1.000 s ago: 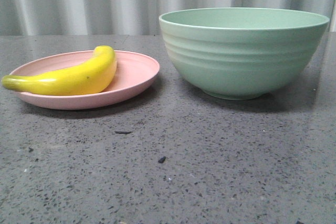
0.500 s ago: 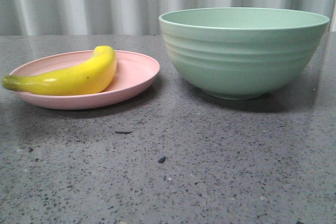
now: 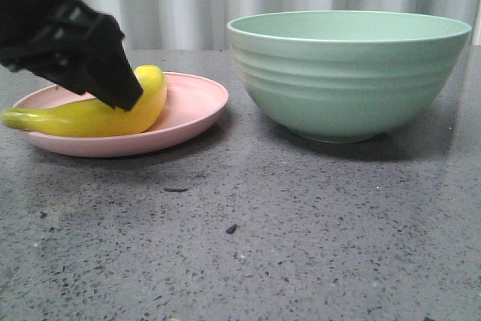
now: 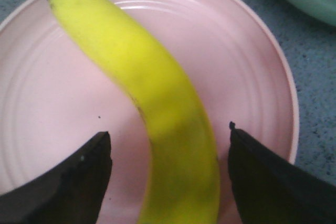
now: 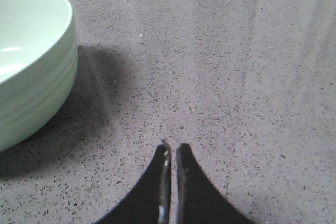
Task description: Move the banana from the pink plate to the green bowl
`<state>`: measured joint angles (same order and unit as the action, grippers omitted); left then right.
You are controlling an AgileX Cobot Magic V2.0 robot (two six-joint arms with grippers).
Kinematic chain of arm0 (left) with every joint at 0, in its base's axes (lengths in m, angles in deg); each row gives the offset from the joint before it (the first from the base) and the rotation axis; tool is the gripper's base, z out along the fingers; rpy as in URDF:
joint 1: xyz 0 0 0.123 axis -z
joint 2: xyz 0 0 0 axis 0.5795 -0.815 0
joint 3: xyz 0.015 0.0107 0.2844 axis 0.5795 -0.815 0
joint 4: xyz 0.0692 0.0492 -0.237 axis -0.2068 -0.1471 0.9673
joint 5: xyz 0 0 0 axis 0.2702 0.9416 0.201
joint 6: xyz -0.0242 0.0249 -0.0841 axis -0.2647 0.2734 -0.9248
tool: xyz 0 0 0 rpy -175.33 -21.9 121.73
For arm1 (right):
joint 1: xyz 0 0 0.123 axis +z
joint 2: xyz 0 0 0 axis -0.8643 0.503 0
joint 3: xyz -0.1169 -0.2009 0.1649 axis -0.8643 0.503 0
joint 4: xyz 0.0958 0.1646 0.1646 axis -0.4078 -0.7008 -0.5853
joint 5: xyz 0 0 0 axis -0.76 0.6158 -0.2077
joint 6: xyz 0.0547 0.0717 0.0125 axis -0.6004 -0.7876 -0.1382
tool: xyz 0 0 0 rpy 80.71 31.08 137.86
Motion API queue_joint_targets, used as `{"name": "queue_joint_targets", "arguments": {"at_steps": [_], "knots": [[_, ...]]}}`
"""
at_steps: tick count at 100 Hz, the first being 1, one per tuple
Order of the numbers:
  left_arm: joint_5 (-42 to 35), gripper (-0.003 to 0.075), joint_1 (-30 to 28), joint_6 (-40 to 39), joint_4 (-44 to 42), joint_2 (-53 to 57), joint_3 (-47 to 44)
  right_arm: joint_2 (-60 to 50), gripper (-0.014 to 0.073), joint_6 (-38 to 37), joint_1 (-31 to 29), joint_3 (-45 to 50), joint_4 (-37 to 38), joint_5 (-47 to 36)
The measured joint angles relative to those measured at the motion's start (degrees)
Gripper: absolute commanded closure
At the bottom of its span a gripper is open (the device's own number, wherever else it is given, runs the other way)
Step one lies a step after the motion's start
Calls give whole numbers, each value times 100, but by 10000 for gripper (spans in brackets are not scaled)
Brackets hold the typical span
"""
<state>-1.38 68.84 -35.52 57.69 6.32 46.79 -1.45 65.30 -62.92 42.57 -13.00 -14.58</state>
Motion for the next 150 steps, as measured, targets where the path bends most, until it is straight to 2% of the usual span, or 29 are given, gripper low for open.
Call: {"name": "queue_joint_targets", "arguments": {"at_steps": [40,70,107,117,136,143,150], "knots": [[83,284,0,84,-33,-509,123,0,657,0,0,0,-49,11],[83,491,0,90,-33,-509,132,0,656,0,88,-14,-69,338],[156,511,52,98,-33,-213,321,0,645,101,298,-897,-69,1864],[171,511,226,98,-33,116,418,10,564,123,487,-1269,-72,2214],[171,511,953,98,-33,748,442,228,211,136,891,-1928,-267,2784],[171,511,1286,98,-33,890,442,371,144,146,1021,-2116,-587,2870],[185,511,1626,98,-33,955,442,526,137,146,1140,-2269,-1026,2884]]}}
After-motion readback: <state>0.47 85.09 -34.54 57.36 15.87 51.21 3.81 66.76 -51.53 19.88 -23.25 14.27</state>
